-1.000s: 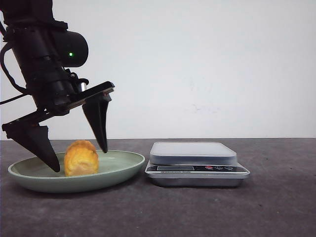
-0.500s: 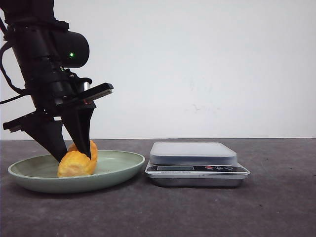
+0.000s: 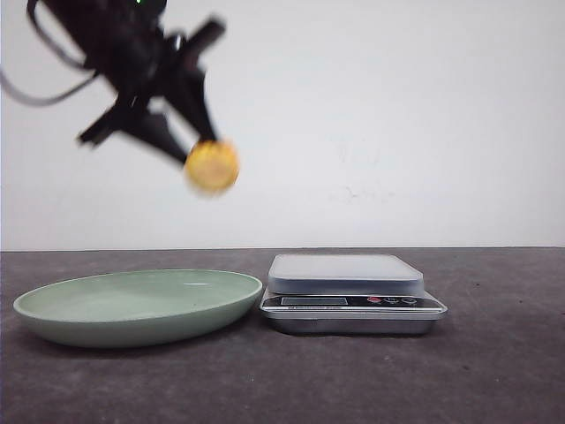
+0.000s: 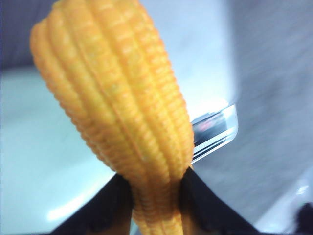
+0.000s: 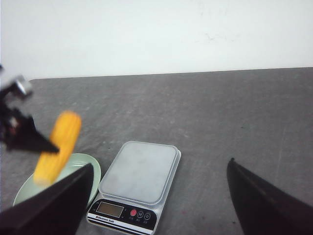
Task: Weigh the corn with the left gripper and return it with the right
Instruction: 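Lift the corn cob with the left gripper and carry it over the scale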
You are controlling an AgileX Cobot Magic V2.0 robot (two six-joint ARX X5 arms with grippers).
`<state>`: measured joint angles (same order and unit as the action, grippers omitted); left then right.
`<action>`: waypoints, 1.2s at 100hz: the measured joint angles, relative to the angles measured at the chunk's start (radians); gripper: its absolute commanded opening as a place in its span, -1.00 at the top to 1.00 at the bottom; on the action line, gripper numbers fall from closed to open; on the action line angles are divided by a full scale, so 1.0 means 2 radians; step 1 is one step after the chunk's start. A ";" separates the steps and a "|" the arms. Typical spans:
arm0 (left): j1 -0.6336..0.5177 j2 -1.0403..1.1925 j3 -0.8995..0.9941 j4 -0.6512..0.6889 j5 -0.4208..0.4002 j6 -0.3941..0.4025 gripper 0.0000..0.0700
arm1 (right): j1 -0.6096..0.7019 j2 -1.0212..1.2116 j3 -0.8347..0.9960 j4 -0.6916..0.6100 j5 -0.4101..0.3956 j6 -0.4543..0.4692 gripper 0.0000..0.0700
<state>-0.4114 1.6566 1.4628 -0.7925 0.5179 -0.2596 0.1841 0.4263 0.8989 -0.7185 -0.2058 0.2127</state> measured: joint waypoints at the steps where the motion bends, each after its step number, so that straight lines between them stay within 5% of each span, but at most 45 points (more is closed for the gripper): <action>1: 0.000 0.000 0.004 0.001 0.002 0.000 1.00 | 0.000 0.000 0.000 0.000 0.000 0.000 -0.55; 32: -0.039 0.000 0.046 0.077 0.010 -0.002 1.00 | 0.000 0.000 0.000 0.000 0.000 0.000 -0.55; 57: -0.074 0.025 0.046 0.121 -0.012 -0.045 1.00 | 0.000 0.000 0.000 0.000 0.000 -0.004 -0.55; 86: -0.084 0.113 0.046 0.122 -0.013 -0.101 1.00 | 0.000 0.000 0.000 0.000 0.000 -0.015 -0.55; 120: -0.087 0.167 0.046 0.104 -0.016 -0.114 1.00 | 0.000 0.000 0.000 -0.030 0.000 -0.017 -0.55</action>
<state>-0.5858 1.9903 1.5551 -0.5842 0.4858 -0.4870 0.1841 0.4263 0.8989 -0.7792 -0.2062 0.1795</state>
